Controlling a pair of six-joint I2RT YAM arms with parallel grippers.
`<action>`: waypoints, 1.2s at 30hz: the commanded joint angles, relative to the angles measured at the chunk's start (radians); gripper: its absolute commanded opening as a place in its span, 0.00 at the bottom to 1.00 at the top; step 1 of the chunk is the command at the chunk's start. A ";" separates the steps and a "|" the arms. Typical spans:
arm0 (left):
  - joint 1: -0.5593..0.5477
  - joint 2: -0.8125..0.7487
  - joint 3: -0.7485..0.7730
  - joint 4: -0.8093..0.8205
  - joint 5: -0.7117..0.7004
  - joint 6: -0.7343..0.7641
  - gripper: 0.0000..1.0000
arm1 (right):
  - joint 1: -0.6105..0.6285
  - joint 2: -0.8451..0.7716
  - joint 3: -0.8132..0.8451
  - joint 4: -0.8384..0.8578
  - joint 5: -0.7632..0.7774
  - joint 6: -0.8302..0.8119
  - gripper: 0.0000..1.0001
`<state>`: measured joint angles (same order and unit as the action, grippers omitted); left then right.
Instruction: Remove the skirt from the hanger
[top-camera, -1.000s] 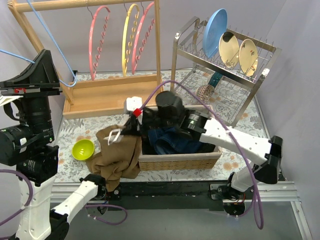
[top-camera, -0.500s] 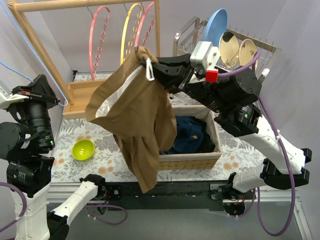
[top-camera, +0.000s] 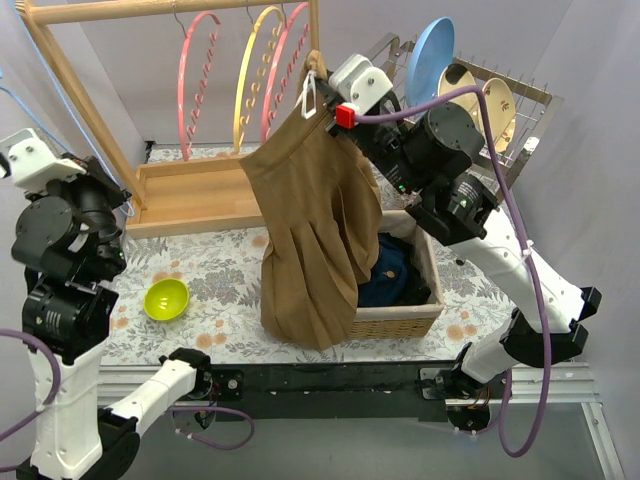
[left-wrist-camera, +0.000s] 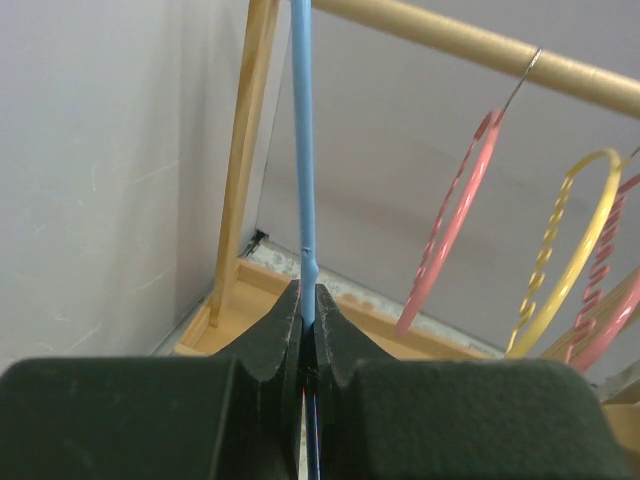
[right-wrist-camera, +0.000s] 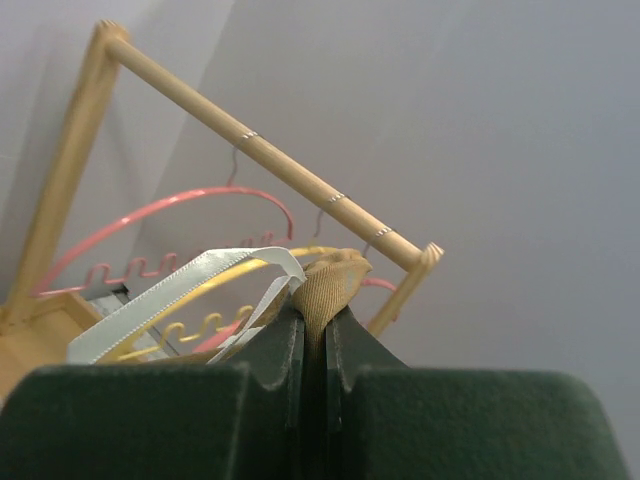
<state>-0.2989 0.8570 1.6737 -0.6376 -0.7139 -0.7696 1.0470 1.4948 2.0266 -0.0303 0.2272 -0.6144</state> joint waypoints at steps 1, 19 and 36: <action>-0.003 0.034 -0.006 -0.060 0.004 0.027 0.00 | -0.054 -0.021 0.116 0.135 0.035 -0.068 0.01; -0.005 0.053 0.086 -0.134 -0.009 0.046 0.00 | -0.058 -0.073 0.139 0.240 -0.025 -0.171 0.01; -0.005 0.062 0.141 -0.177 0.025 0.036 0.00 | -0.058 -0.128 0.139 0.233 -0.008 -0.252 0.01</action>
<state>-0.2989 0.9169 1.7798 -0.7948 -0.7074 -0.7372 0.9894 1.4460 2.1330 0.0746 0.2077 -0.8169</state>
